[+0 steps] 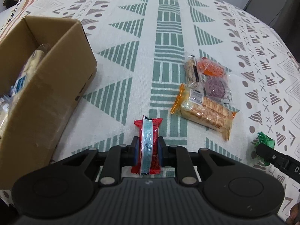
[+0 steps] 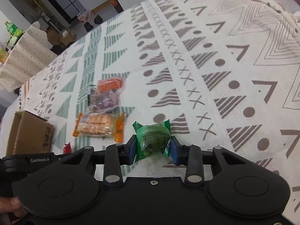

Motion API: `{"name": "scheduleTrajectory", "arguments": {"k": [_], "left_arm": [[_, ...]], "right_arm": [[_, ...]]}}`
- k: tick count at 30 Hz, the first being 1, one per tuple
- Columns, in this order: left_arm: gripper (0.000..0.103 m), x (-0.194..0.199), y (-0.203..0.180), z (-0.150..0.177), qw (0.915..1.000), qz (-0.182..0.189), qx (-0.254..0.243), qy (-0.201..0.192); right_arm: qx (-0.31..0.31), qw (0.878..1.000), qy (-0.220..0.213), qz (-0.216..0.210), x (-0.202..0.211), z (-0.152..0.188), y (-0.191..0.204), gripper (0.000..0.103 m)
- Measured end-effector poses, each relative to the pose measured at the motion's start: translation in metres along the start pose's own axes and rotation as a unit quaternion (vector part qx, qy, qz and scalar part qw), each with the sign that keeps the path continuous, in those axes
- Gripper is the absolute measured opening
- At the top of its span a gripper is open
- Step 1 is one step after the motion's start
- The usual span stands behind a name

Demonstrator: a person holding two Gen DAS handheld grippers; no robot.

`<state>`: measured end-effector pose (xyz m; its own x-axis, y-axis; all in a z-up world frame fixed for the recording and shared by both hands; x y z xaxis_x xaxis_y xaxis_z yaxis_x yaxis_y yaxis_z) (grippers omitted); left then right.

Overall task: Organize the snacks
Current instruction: 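Carry both snacks over the cardboard box and open both grippers to release them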

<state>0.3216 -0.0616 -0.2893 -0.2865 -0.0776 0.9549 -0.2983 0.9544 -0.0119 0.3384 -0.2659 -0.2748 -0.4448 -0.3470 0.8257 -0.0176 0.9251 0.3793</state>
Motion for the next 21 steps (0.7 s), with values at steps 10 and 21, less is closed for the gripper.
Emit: {"name": "scheduleTrajectory", "arguments": {"k": [10,21], "left_arm": [[0.019,0.037,0.007,-0.009,0.9988,0.031,0.002,-0.037],[0.019,0.084,0.027,-0.018,0.9952,0.047,-0.003,-0.085]], "right_arm": [[0.012,0.999,-0.033,0.000,0.028,-0.003,0.034,0.035],[0.020,0.997,-0.078,-0.015,0.058,-0.003,0.079,0.035]]}}
Point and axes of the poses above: each gripper's, at about its wrist camera, not at the fingertips, and x roughly against the way its jaws point, y to its left, z to its underside, the point moved 10 cm from there along -x, roughly the way its jaws point, and after that the axes turned 4 degrees about -z, right-handed, at the moved point
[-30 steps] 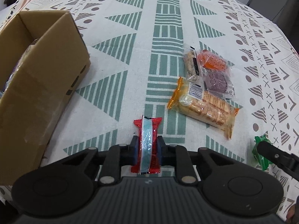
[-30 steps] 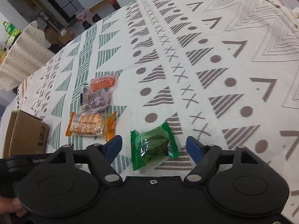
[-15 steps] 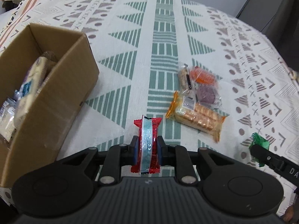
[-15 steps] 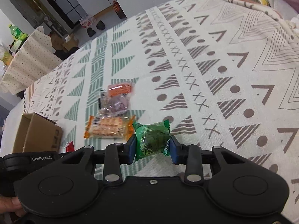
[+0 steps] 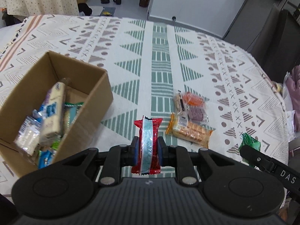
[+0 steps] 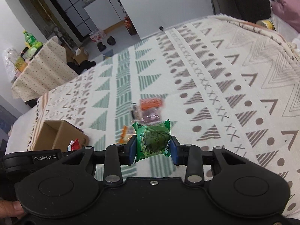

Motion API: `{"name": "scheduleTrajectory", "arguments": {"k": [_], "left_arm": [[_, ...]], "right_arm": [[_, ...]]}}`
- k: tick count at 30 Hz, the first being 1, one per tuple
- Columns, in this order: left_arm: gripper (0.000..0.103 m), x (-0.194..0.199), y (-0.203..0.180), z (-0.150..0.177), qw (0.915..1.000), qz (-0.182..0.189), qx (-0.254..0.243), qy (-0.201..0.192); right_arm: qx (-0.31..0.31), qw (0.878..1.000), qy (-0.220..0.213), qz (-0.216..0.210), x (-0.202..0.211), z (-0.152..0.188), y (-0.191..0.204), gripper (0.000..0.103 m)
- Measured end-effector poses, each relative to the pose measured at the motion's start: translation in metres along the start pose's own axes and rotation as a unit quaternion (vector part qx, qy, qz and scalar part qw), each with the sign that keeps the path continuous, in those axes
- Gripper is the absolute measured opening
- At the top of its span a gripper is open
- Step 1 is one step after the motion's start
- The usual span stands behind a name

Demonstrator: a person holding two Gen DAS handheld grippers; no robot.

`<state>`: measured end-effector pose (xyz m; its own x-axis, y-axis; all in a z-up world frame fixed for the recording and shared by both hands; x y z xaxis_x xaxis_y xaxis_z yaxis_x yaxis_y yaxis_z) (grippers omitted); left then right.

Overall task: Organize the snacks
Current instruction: 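Carry both snacks over the cardboard box and open both grippers to release them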

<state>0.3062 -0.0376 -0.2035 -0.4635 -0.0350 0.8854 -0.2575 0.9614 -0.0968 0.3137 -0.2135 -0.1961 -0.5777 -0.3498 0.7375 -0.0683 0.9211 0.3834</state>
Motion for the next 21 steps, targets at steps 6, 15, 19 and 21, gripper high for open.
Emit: {"name": "scheduleTrajectory", "arguments": {"k": [6,15,19,21], "left_arm": [[0.019,0.019,0.014,-0.003,0.9998,0.007,0.010,-0.018],[0.019,0.039,0.037,-0.008,0.9990,0.011,0.026,-0.034],[0.019,0.048,0.051,-0.015,0.9984,0.011,0.035,-0.043],[0.019,0.052,0.058,-0.019,0.9980,0.010,0.041,-0.048]], "right_arm": [[0.011,1.000,-0.017,-0.009,0.011,-0.003,0.023,0.035],[0.031,0.999,-0.029,-0.023,0.017,-0.006,0.057,0.035],[0.038,0.998,-0.032,-0.028,0.016,-0.007,0.070,0.035],[0.042,0.998,-0.033,-0.032,0.015,-0.008,0.078,0.035]]}}
Point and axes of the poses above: each gripper's, at about its wrist camera, not at the fingertips, and x roughly against the way its jaws point, y to its left, z to its underside, the point moved 10 cm from there along -x, roughly the way its jaws point, and after that the axes turned 4 degrees about -z, right-handed, at the moved point
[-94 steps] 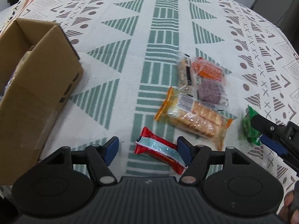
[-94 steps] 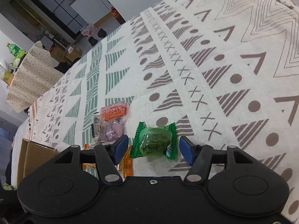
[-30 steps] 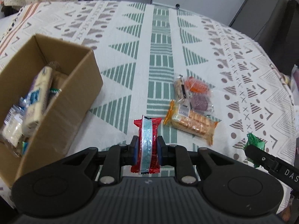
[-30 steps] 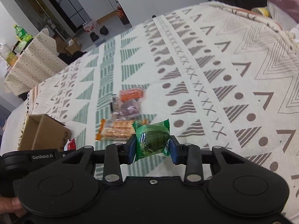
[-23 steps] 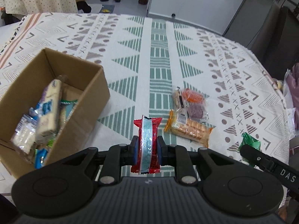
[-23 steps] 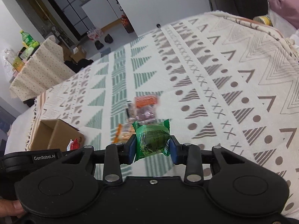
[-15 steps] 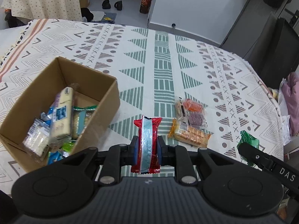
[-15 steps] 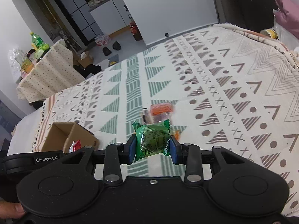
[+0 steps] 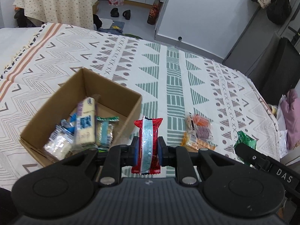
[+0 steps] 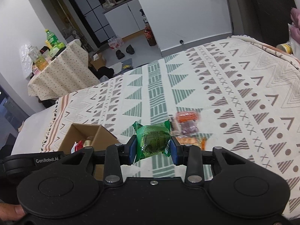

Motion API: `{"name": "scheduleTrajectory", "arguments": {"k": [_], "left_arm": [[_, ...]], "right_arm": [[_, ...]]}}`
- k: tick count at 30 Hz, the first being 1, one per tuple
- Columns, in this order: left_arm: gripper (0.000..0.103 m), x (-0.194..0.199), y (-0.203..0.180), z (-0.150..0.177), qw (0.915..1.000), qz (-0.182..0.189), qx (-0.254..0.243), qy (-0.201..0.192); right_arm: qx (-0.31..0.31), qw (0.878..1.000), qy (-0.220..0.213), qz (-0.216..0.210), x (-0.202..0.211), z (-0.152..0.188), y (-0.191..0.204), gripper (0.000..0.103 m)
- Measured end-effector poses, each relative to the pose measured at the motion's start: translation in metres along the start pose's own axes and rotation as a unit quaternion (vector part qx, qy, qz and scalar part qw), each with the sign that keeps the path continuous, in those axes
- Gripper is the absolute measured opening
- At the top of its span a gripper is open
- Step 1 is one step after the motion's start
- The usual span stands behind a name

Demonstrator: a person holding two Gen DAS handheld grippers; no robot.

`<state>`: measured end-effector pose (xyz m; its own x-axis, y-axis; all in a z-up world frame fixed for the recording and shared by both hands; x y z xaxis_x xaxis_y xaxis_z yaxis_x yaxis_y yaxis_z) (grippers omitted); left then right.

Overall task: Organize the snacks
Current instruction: 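Carry both snacks over the cardboard box and open both grippers to release them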

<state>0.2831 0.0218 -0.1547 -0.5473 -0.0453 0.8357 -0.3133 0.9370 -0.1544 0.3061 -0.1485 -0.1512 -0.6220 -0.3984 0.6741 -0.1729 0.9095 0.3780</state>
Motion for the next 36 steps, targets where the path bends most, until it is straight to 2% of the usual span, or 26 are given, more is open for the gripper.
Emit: {"name": "scheduleTrajectory", "arguments": {"k": [19,33,36], "left_arm": [[0.019,0.013,0.072,-0.039,0.9982,-0.008,0.055,-0.022],[0.019,-0.003,0.119,-0.062,0.9963,-0.014,0.084,-0.013],[0.022,-0.005,0.126,-0.069,0.9955,-0.017,0.092,-0.013]], "right_arm": [[0.033,0.999,0.005,-0.032,-0.029,-0.003,0.070,0.035],[0.058,0.997,0.027,-0.053,-0.063,0.000,0.120,0.035],[0.062,0.996,0.031,-0.057,-0.070,-0.001,0.130,0.035]]}}
Point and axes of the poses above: each gripper's, at about its wrist camera, not at the fingertips, and x roughly against the way its jaws point, y to its left, z to its underside, the point moved 10 cm from there along -x, roughly the way its jaws point, and after that the axes turned 4 degrees about -z, right-handed, at the moved point
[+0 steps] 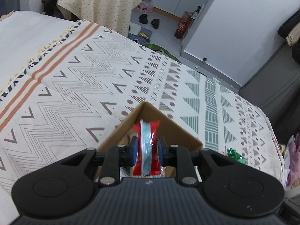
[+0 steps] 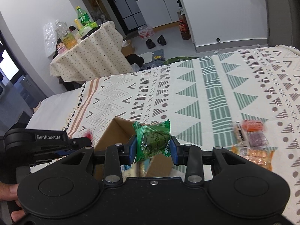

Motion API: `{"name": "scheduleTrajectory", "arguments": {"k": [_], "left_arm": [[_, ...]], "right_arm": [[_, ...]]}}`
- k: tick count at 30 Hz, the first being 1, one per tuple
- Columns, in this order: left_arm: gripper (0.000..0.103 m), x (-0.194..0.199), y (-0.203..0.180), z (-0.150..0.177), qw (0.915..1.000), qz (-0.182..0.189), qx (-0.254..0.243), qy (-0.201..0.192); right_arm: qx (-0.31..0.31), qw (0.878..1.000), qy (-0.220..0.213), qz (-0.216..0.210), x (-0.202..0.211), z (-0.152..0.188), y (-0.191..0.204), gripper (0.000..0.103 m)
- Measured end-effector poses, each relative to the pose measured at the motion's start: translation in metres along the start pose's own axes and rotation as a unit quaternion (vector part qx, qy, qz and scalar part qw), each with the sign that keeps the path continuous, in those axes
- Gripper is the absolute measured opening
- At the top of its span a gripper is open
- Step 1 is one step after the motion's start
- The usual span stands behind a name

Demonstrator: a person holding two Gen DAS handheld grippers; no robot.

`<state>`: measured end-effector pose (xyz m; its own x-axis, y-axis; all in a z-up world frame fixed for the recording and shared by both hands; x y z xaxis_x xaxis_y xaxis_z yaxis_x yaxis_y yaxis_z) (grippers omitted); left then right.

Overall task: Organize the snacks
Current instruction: 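Carry both snacks over the cardboard box and open both grippers to release them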

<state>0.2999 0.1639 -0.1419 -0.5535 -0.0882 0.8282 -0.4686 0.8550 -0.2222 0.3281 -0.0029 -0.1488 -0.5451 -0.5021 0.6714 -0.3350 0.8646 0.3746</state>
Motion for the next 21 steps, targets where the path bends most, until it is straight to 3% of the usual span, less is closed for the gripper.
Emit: {"name": "scheduleTrajectory", "arguments": {"k": [4,9,13,18,21], "left_arm": [[0.025,-0.002,0.006,-0.008,1.0000,-0.002,0.007,0.006],[0.042,-0.002,0.016,-0.012,0.9998,-0.006,0.017,0.009],[0.051,0.000,0.020,-0.013,0.9996,-0.008,0.025,0.010],[0.068,0.001,0.020,-0.009,0.9995,-0.013,0.024,0.014],[0.074,0.002,0.015,-0.006,0.9996,-0.014,0.020,0.015]], "right_arm": [[0.004,1.000,0.005,-0.006,-0.010,-0.005,0.009,0.035],[0.010,1.000,0.008,-0.020,-0.020,-0.012,0.021,0.036],[0.008,1.000,0.008,-0.030,-0.021,-0.018,0.026,0.052],[-0.003,1.000,0.007,-0.017,-0.014,-0.016,0.014,0.053],[-0.011,1.000,0.005,-0.005,-0.007,-0.013,0.002,0.062]]}}
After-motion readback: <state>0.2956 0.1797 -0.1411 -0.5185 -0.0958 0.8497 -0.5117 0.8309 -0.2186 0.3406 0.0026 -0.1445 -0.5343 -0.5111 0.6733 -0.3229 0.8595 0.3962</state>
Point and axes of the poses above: each gripper's, at about its wrist camera, not at the fingertips, and x roughly against the way its jaws point, y to its left, z to its underside, the point moved 10 cm from there along -x, roughly the way its jaws point, and after that the axes turned 4 degrees about -z, right-handed, at the moved point
